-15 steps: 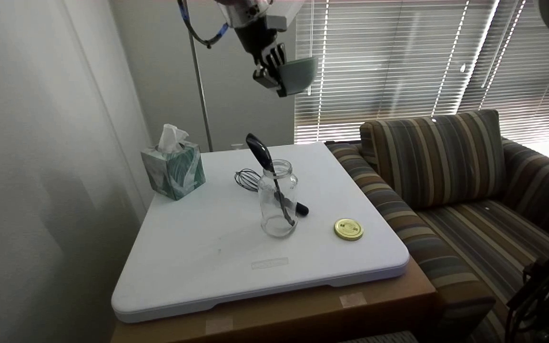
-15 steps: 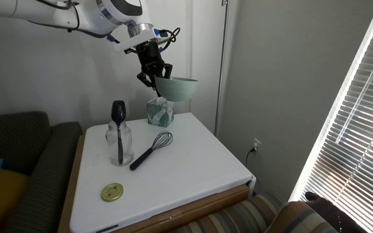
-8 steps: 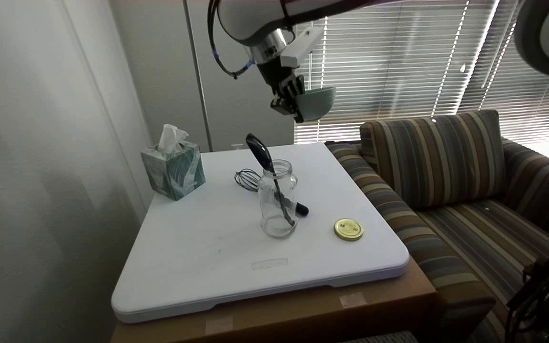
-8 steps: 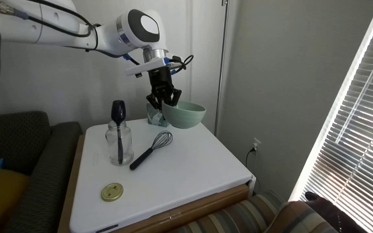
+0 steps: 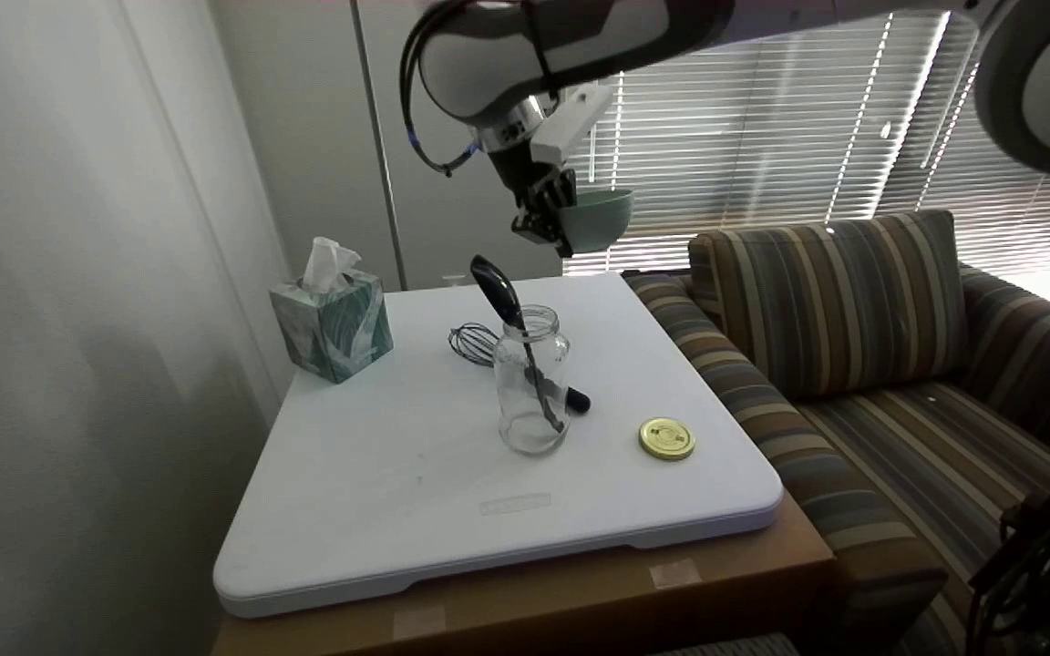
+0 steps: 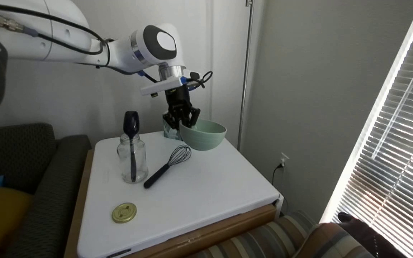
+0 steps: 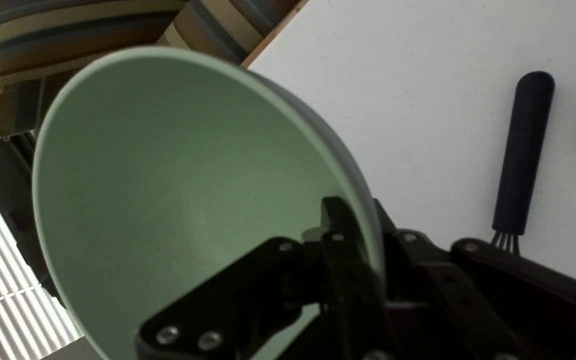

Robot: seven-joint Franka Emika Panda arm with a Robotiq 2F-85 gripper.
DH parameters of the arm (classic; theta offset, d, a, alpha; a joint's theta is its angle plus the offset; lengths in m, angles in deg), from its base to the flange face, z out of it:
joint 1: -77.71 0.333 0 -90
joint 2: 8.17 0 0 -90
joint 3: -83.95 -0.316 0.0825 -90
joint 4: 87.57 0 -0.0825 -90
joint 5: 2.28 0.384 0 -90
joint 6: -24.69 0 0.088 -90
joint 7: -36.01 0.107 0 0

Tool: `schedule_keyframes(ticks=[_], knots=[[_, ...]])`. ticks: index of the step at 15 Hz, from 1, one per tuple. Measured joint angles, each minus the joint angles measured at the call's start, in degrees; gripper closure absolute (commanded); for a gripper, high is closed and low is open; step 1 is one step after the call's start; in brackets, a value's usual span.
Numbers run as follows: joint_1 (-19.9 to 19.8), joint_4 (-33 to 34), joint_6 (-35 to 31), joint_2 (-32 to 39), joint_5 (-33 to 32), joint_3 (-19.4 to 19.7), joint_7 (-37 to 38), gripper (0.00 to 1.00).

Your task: Move the bowl to the right

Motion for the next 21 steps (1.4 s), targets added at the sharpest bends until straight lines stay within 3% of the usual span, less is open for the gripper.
schedule_keyframes(ticks=[9,13,21], knots=[[-5.31,-0.19,-13.26,6.67,0.87,0.0,7.99,0.97],[-6.23,-3.5,-18.73,7.0,0.77,0.2,12.57,0.97],[-6.2,-9.0,-21.96,7.12,-0.33,1.72,15.97,0.97]])
